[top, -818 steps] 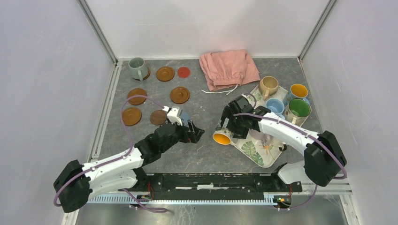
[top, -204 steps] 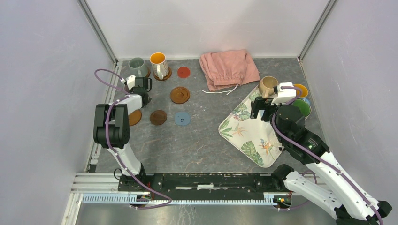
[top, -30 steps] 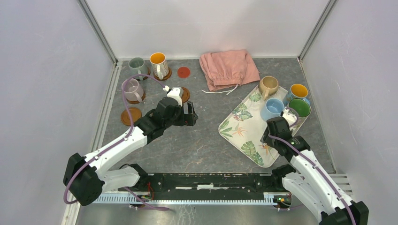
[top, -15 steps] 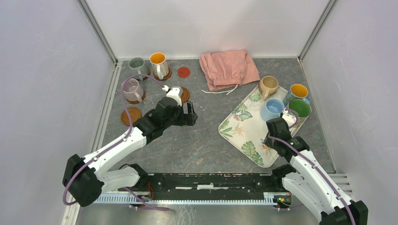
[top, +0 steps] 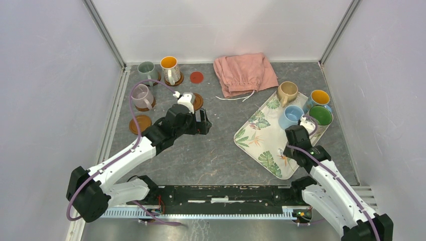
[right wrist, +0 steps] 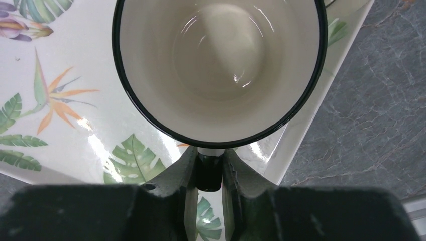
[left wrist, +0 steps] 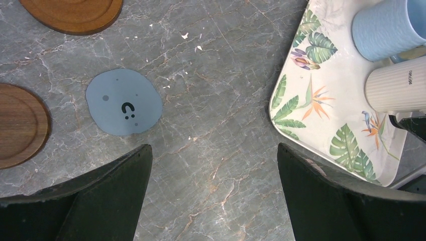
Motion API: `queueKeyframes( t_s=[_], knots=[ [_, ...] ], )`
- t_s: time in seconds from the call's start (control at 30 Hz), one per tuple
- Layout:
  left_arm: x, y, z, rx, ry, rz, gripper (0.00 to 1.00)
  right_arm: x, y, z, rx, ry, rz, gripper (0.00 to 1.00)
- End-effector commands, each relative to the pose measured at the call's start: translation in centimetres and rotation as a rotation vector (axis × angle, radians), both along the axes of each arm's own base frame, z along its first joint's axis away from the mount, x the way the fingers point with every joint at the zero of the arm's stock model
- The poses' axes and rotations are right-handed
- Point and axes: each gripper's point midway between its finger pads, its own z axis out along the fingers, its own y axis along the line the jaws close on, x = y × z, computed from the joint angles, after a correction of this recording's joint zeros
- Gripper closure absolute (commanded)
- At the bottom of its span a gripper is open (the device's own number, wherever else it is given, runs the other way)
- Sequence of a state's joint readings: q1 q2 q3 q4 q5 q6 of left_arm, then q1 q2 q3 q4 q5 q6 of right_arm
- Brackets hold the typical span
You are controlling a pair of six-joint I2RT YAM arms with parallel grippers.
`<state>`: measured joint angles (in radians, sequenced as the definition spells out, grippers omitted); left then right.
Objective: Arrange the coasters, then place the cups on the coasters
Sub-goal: Pick up the cup from the tray.
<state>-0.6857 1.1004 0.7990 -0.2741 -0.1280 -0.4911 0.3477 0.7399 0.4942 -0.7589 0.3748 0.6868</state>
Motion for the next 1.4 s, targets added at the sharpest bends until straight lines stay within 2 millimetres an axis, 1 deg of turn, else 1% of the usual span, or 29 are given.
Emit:
queueKeyframes(
  t_s=[0.0, 0.13, 0.33, 0.53, 0.6, 0.7, 0.93, 1.0, 1.13, 1.37],
  knots=[
    [0.6, -0.2, 1.9, -0.025, -0.068, -0.007, 0.00, 0.9, 2.0, 0.8, 0.070, -0.026, 0.099, 0.90],
    [0.6, -0.2, 2.0, -0.026, -0.070, -0.005, 0.00, 1.4, 3.4, 1.4, 0.118, -0.047, 0.163, 0.94],
    [0.7, -0.2, 1.9, -0.024, -0.069, -0.004, 0.00, 1.9, 5.3, 1.6, 0.177, -0.048, 0.244, 0.98],
    [0.7, -0.2, 1.7, -0.021, -0.063, -0.003, 0.00, 2.3, 7.2, 1.9, 0.186, -0.059, 0.314, 0.98],
    [0.8, -0.2, 1.7, -0.022, -0.063, -0.003, 0.00, 2.3, 7.7, 1.7, 0.171, -0.051, 0.330, 0.98],
    [0.8, -0.2, 1.6, -0.019, -0.059, -0.001, 0.00, 2.3, 8.3, 1.4, 0.154, -0.040, 0.348, 0.94],
    [0.9, -0.2, 1.4, -0.016, -0.054, 0.000, 0.00, 2.5, 8.2, 0.7, 0.105, -0.014, 0.366, 0.76],
    [0.9, -0.2, 1.4, -0.016, -0.054, 0.001, 0.00, 2.6, 8.3, 0.6, 0.101, -0.012, 0.371, 0.74],
    [0.9, -0.2, 1.4, -0.017, -0.056, 0.002, 0.00, 2.7, 8.4, 0.2, 0.094, 0.002, 0.378, 0.73],
    [0.9, -0.1, 1.4, -0.016, -0.056, 0.002, 0.00, 2.9, 8.5, -0.2, 0.085, 0.002, 0.375, 0.65]
  ],
)
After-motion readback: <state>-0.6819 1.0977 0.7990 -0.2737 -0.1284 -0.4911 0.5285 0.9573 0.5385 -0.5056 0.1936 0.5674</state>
